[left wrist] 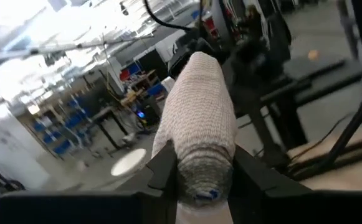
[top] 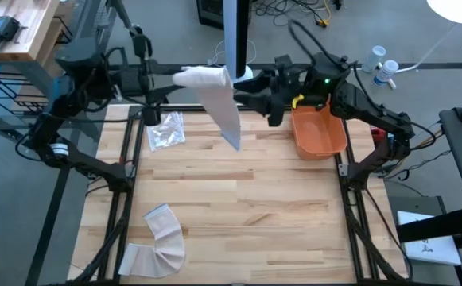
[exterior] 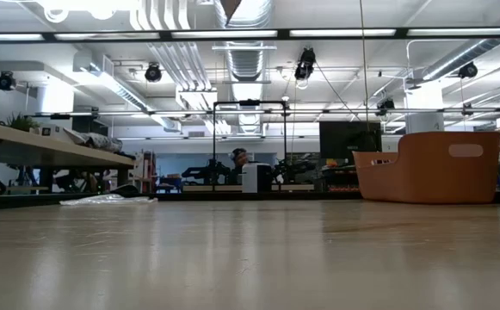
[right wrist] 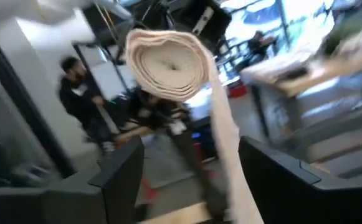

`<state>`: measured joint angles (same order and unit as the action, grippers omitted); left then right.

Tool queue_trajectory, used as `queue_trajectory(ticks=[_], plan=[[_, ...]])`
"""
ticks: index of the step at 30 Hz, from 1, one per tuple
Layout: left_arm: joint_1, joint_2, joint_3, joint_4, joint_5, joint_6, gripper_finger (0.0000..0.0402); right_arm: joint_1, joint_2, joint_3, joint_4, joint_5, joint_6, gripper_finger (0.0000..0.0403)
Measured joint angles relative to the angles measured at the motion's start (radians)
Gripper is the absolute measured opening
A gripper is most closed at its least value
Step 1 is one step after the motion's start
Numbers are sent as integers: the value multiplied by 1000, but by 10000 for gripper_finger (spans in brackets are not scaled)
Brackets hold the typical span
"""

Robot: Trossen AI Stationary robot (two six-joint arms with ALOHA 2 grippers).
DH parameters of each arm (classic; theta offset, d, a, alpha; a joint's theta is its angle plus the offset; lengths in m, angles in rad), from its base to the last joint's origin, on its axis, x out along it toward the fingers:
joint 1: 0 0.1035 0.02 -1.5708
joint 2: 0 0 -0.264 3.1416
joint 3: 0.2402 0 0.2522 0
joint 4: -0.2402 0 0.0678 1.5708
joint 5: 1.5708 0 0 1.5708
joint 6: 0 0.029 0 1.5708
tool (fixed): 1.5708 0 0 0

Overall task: Roll bandage
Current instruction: Roll the center brown bandage

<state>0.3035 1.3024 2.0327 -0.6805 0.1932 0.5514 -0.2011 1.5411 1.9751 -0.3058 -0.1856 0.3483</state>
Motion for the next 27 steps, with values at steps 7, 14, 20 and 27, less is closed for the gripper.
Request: queue_trajectory(ticks=[7,14,20,27], plan=[[2,12,0,7,8,-182,89,-2,38,0,-10,106,-185,245],[2,36,0,29,43,-285,89,3,84,-1,-11,99,-277,195],[5,38,0,72,89,-331,90,3,98,-1,-60,99,-338,69],[25,38,0,144,172,-448,91,0,96,-1,-167,106,-412,5]])
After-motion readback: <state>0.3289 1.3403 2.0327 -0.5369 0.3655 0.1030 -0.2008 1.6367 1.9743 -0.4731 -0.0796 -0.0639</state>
